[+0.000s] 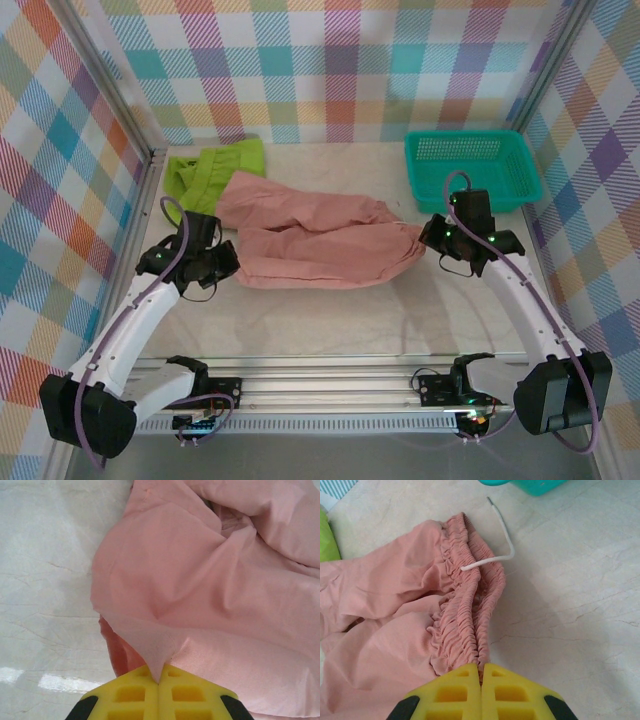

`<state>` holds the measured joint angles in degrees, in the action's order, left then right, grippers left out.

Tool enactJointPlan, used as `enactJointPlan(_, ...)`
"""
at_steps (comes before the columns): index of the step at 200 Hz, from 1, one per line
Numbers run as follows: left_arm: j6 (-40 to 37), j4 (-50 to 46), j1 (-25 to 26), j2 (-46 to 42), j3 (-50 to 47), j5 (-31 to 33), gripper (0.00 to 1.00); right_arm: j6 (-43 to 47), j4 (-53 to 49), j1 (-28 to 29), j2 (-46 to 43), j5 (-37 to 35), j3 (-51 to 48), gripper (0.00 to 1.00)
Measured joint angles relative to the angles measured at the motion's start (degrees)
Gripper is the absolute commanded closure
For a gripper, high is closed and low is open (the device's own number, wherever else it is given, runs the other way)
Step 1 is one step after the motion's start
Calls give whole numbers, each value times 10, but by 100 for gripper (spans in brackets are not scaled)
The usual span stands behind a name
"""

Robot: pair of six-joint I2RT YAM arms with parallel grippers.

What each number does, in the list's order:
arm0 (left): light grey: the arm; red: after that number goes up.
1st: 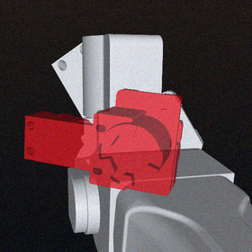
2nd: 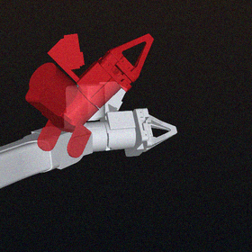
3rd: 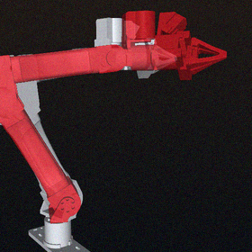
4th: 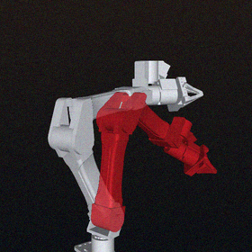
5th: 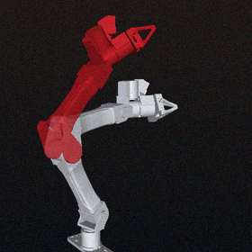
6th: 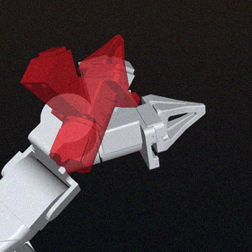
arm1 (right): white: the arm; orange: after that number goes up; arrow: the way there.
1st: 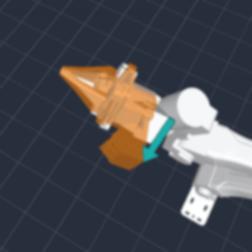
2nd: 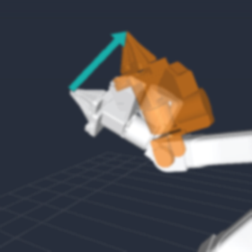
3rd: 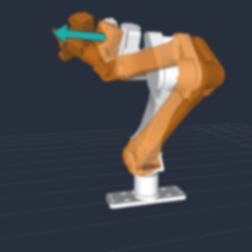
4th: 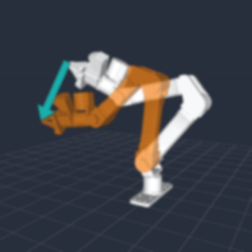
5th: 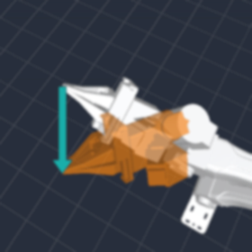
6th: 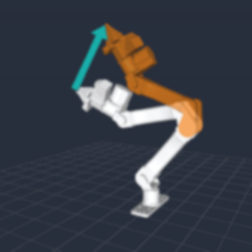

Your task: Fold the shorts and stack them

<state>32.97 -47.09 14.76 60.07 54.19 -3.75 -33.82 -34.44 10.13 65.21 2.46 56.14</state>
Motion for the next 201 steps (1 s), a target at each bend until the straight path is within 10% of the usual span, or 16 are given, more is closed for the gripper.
enactJointPlan(48,-27,-36,-50,71,172,-24,100,0,-29,1,12,12,93,100)
enactJointPlan(141,-80,-150,-120,290,833,-28,100,4,-52,2,59,32,433,100)
enactJointPlan(201,-79,-159,-134,272,892,-33,100,12,-55,5,19,52,456,100)
